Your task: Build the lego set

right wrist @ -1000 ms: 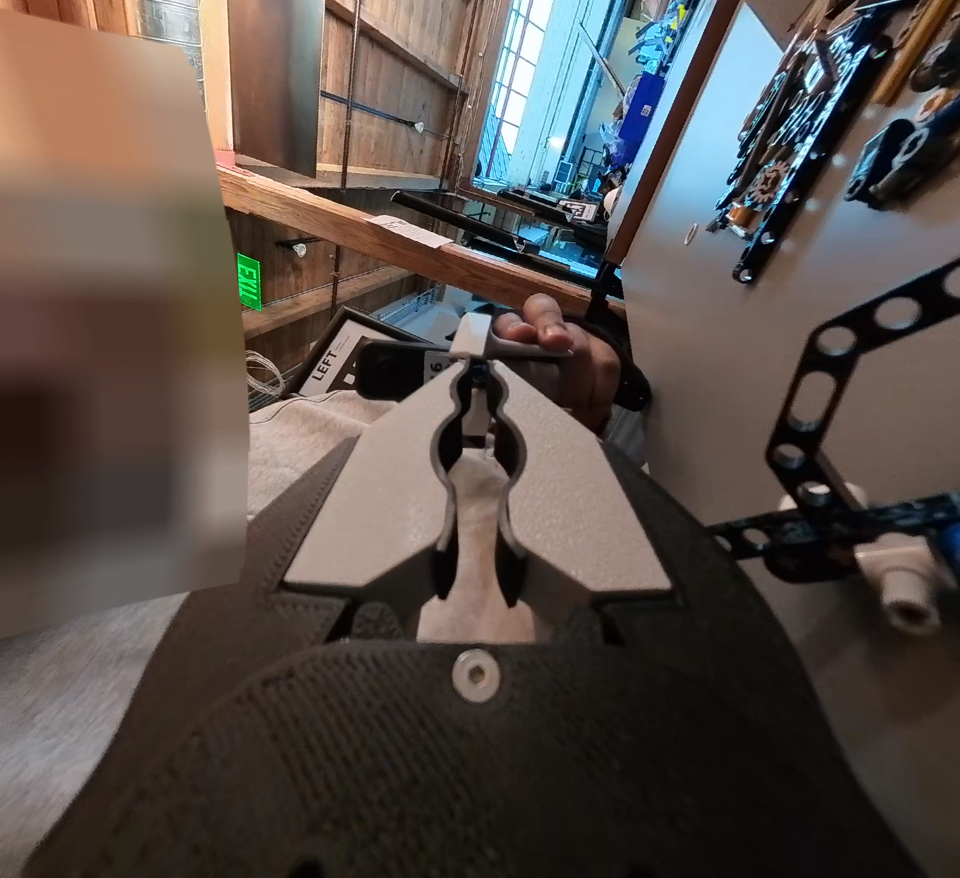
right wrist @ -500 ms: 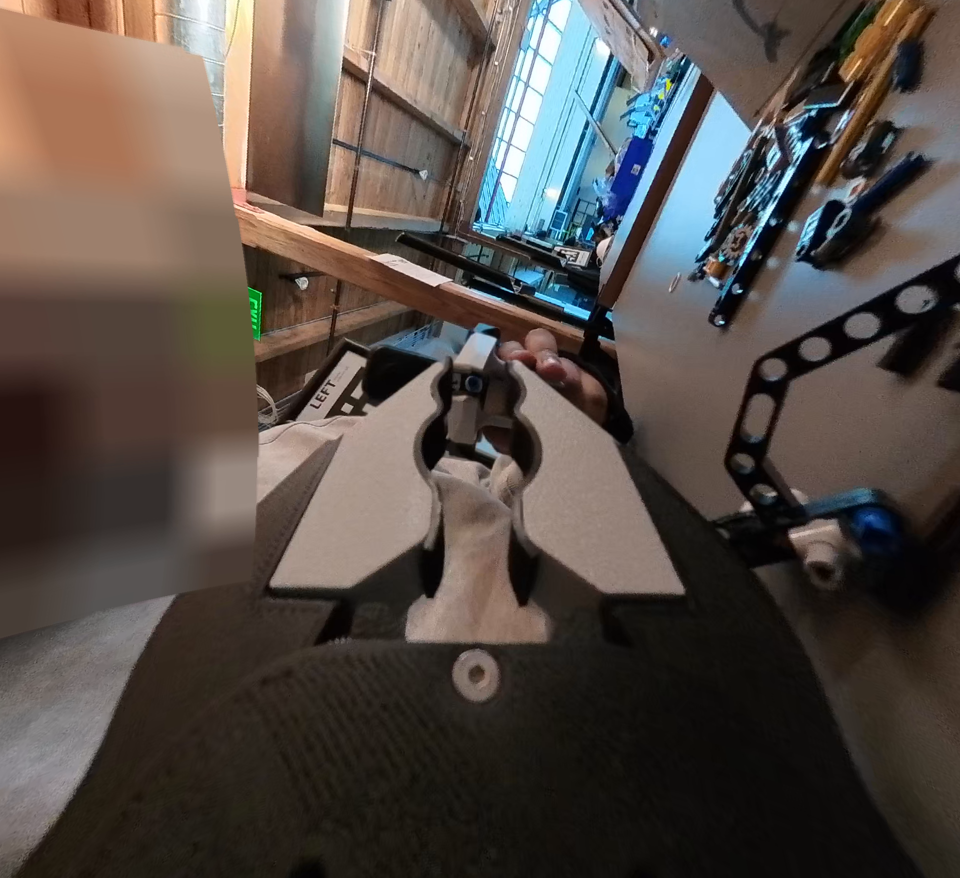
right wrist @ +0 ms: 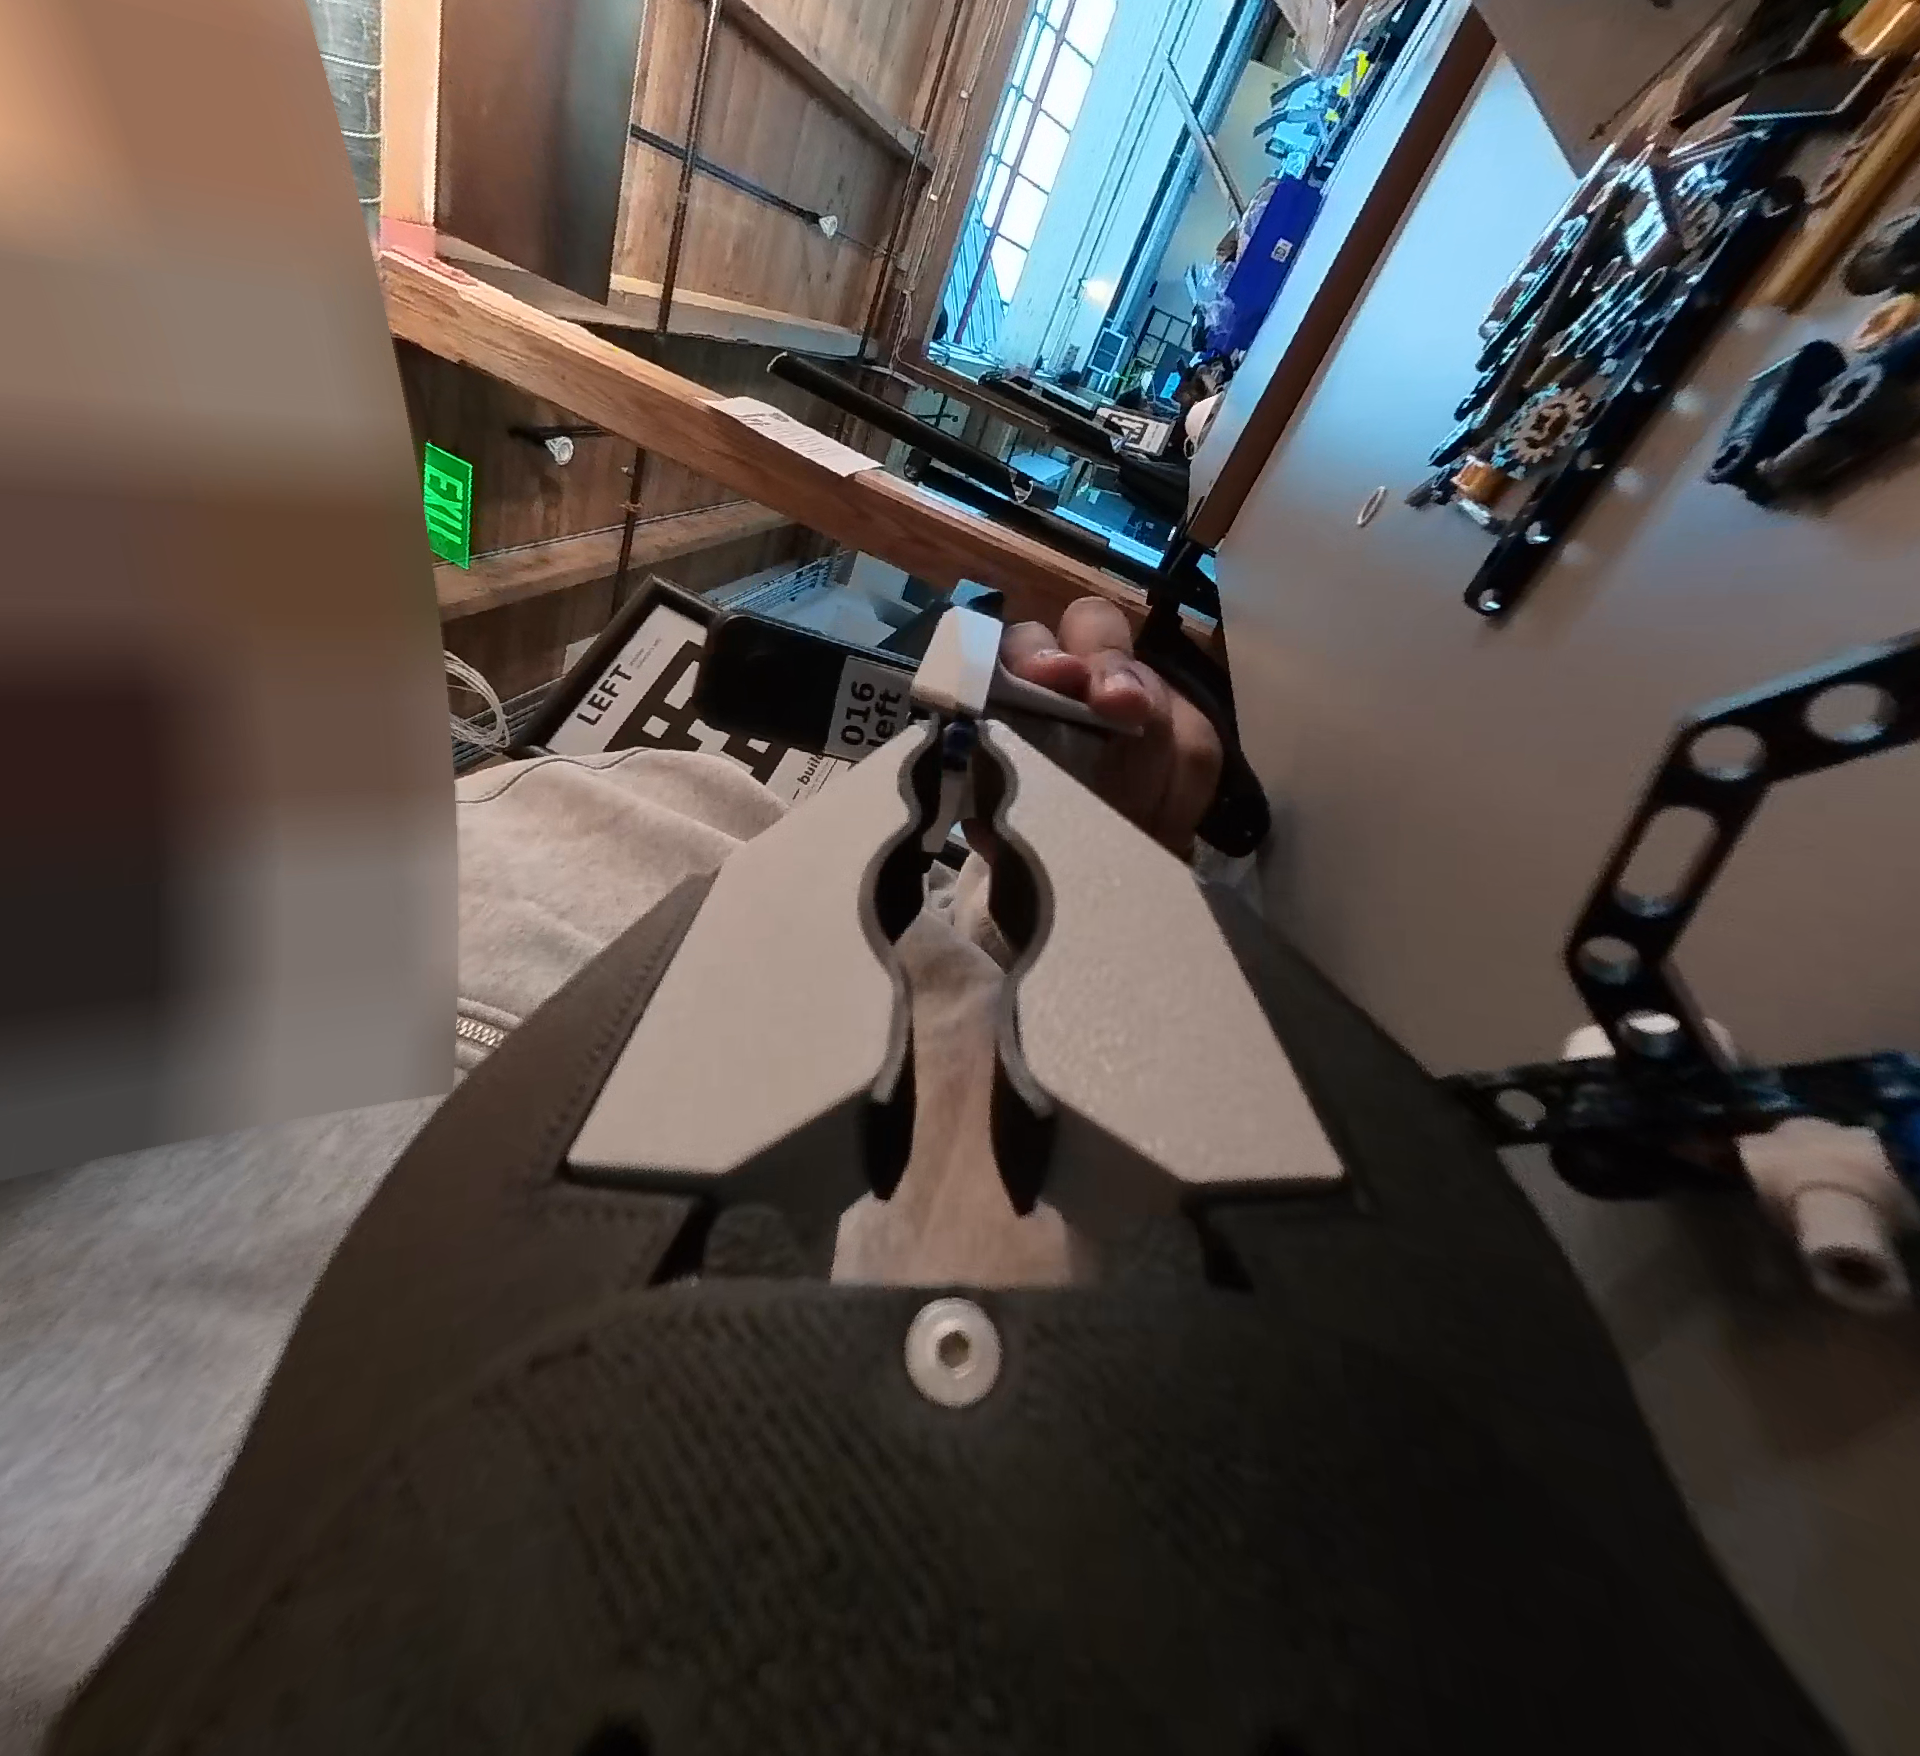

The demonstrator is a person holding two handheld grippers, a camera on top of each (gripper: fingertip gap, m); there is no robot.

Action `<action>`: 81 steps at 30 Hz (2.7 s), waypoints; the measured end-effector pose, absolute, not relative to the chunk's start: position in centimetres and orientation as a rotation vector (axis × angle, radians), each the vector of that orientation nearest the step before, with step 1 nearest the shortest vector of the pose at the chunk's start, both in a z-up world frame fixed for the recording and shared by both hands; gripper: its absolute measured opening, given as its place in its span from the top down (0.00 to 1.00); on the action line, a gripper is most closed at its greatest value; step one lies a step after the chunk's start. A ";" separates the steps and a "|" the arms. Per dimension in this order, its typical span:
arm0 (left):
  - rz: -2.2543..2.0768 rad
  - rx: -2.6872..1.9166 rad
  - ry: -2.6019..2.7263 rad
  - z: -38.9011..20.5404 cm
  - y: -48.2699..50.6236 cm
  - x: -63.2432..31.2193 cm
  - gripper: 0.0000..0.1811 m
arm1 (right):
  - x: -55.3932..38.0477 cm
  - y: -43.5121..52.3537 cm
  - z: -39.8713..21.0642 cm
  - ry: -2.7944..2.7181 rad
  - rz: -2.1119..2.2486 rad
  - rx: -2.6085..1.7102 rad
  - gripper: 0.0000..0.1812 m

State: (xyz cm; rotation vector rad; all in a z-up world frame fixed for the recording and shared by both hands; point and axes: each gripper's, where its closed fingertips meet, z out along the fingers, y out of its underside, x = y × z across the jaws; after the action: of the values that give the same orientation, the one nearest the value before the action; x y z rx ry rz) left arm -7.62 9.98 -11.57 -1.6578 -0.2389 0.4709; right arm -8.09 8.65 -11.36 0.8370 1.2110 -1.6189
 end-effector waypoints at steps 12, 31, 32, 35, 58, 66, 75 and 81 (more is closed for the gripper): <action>0.498 -1.641 -0.234 -11.4 10.0 -7.6 0.97 | -8.2 8.8 -11.3 1.172 -1.600 0.843 0.99; 0.427 -1.645 -0.265 -11.4 9.9 -7.6 0.97 | -8.2 8.9 -11.3 1.202 -1.608 0.843 0.99; 0.412 -1.632 -0.290 -11.3 9.8 -7.8 0.97 | -8.4 9.1 -11.1 1.234 -1.637 0.847 0.96; 0.331 -1.598 -0.373 -11.0 9.5 -8.2 0.97 | -9.6 10.4 -10.7 1.454 -1.778 0.908 0.95; -0.149 -1.436 -0.676 -12.5 9.6 -9.6 0.97 | -11.3 11.5 -13.3 1.816 -1.832 1.060 0.98; -0.472 -1.258 -0.600 -10.0 8.7 -8.3 0.97 | -7.8 9.8 -12.2 1.987 -1.856 0.679 0.98; -0.498 -1.344 -0.584 -11.1 8.9 -7.9 0.97 | -7.7 9.3 -12.1 1.891 -1.867 0.668 0.98; -0.540 -1.299 -0.579 -10.7 8.9 -7.8 0.97 | -7.4 8.7 -11.6 1.775 -1.869 0.663 0.98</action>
State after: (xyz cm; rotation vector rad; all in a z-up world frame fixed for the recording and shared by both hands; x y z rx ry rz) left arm -7.83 8.86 -10.75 -1.2992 -0.5795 -0.5403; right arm -7.36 8.68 -11.59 0.6627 1.7751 -1.8690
